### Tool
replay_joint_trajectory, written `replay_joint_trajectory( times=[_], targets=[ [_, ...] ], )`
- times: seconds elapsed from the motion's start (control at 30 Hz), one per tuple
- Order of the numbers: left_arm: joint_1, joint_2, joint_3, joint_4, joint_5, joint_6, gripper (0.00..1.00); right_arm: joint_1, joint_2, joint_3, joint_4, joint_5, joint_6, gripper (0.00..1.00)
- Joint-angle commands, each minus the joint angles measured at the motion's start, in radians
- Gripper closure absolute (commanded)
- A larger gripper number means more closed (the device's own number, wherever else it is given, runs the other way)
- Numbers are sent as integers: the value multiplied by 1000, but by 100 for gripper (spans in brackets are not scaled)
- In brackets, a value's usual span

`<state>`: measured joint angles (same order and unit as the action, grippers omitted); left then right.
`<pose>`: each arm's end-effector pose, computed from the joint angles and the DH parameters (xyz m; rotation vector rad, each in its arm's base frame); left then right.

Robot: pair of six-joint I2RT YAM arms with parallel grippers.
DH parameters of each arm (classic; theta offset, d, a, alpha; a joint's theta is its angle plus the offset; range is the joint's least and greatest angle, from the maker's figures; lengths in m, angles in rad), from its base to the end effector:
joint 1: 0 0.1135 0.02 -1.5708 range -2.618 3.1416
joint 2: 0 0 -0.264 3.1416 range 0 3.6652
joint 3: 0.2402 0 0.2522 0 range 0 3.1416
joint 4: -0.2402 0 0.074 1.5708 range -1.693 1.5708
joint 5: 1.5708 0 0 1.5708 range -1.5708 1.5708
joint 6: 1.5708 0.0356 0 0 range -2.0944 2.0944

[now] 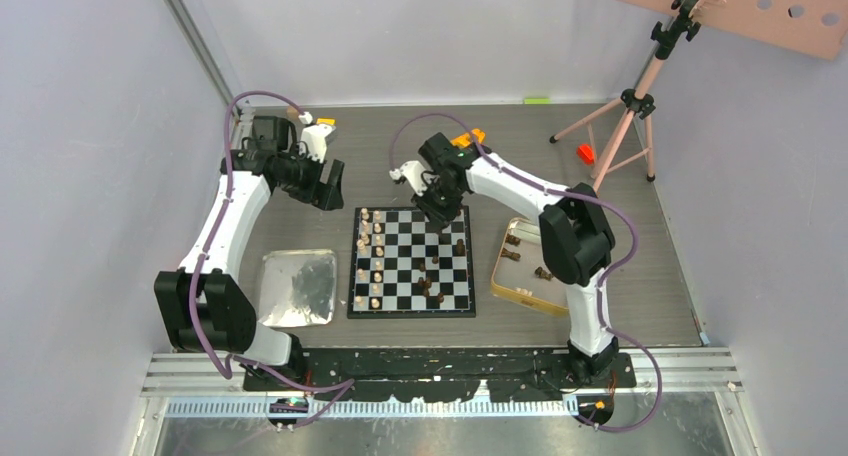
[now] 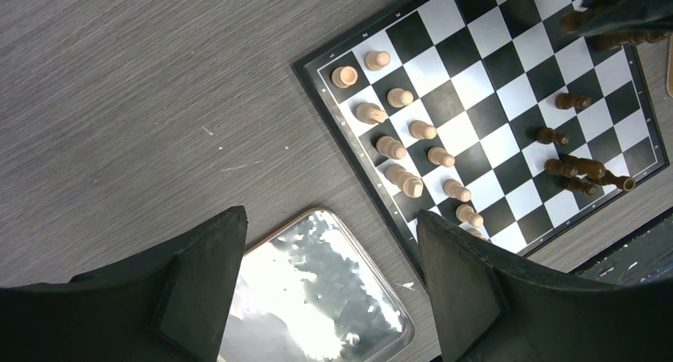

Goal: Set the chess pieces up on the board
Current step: Pick up the chess piece from the chessboard, then place the chess piece on the chessboard.

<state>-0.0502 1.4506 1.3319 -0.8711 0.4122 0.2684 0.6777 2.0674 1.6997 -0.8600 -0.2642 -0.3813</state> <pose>0.2961 -0.0292 0.3170 0.5485 2.4332 -0.4363 0.3310 0.2783 0.2115 -1.4746 2.3916 0.4410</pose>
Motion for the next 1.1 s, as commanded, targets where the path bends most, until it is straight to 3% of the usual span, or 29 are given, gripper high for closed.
replay_joint_trajectory(
  times=[0.0, 1.07],
  targets=[
    [5, -30, 21, 24, 26, -6, 19, -33, -117, -47, -35, 46, -35, 99],
    [4, -12, 25, 27, 47, -20, 19, -61, -62, -100, -44, 42, -55, 92]
  ],
)
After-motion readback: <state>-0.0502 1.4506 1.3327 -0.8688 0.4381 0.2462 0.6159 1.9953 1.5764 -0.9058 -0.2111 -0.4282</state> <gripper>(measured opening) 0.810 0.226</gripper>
